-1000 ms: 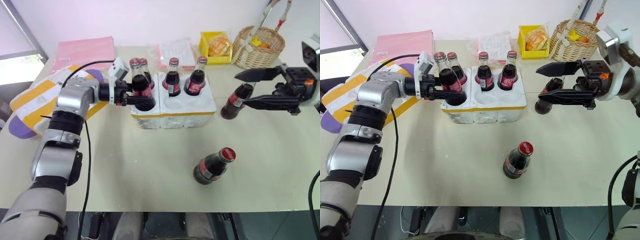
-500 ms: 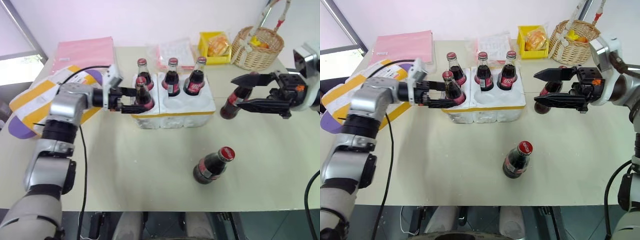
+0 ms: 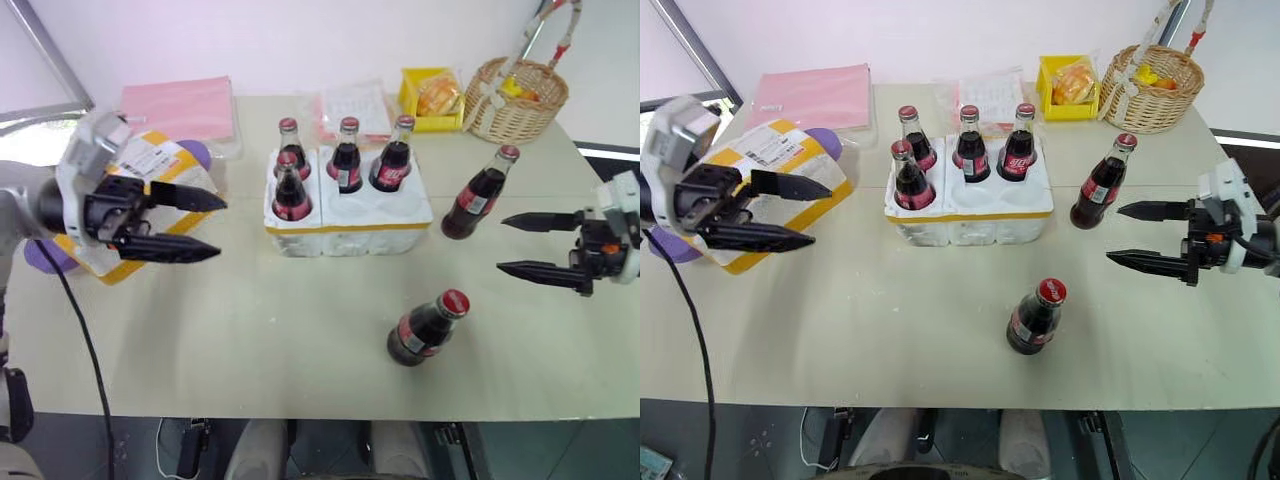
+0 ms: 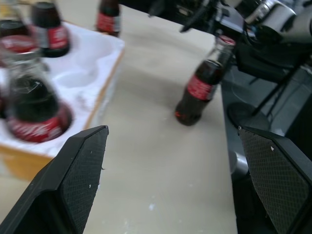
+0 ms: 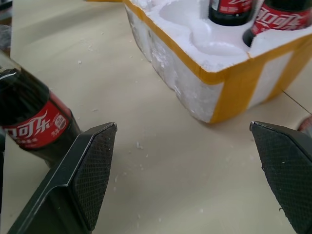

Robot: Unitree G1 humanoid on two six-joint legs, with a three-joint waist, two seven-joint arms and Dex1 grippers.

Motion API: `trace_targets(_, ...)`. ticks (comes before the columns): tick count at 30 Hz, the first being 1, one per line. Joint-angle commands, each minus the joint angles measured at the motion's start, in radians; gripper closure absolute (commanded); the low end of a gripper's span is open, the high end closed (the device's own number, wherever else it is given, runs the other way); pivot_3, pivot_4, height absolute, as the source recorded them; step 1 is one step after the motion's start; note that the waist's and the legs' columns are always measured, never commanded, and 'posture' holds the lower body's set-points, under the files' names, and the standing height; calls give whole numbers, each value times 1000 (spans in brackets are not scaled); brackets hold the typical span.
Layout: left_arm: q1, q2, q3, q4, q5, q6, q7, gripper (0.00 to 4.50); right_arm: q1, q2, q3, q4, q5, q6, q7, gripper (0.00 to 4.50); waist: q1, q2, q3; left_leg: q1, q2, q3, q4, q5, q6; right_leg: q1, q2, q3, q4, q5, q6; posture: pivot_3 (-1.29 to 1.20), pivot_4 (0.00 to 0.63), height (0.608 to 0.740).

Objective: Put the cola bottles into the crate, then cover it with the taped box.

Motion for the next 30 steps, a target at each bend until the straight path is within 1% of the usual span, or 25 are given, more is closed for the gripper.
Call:
trace_targets(1, -30, -26, -28, -12, -21, 1, 31, 59, 88, 5, -113, -100, 53, 9, -2, 0, 3, 0, 0, 0, 3, 0, 0, 0, 0, 0, 2, 0, -1, 0, -1, 0, 150, 738)
trace_targets(3, -51, -50, -60, -1, -9, -11, 38, 59, 196, 34, -183, -206, 95, 37, -3, 0, 3, 0, 0, 0, 5, 1, 0, 0, 0, 0, 5, 0, -1, 1, -1, 0, 150, 738)
trace_targets(5, -58, -58, -85, 4, 5, -35, 30, 59, 274, 51, -223, -292, 128, 70, -11, 0, 3, 0, 0, -1, 7, 0, 0, -1, 1, -1, 6, 0, -1, 1, -1, 0, 150, 738)
trace_targets(9, -76, -73, -137, 6, 20, -64, 11, 59, 406, 87, -244, -451, 188, 130, -35, 0, -3, 0, 0, 0, 8, 2, -1, -1, 1, -2, 7, 1, -1, 1, -2, 0, 150, 738)
trace_targets(12, -89, -86, -166, 20, 36, -88, 4, 59, 457, 122, -220, -536, 213, 136, -58, 0, 2, -1, 0, 0, 8, 2, 0, -1, 1, -1, 8, 1, -1, 1, -3, 0, 150, 738)
trace_targets(15, -100, -91, -187, 23, 50, -107, -6, 59, 462, 146, -186, -577, 231, 143, -86, 0, 3, -1, 0, 0, 9, 2, 0, -1, 1, -1, 7, 1, -1, 0, -6, 0, 150, 738)
trace_targets(22, -131, -127, -212, 29, 59, -108, 5, 59, 428, 165, -78, -613, 223, 126, -117, 0, 5, -2, 0, -1, 9, 2, 0, -1, 1, -1, 7, 1, -2, 0, -6, 0, 150, 738)
trace_targets(30, -149, -139, -211, 27, 55, -103, 18, 59, 396, 183, 6, -567, 176, 68, -128, 0, 5, -2, 0, -1, 9, 1, 0, -1, 1, -1, 7, 1, -2, 0, -6, 0, 150, 738)
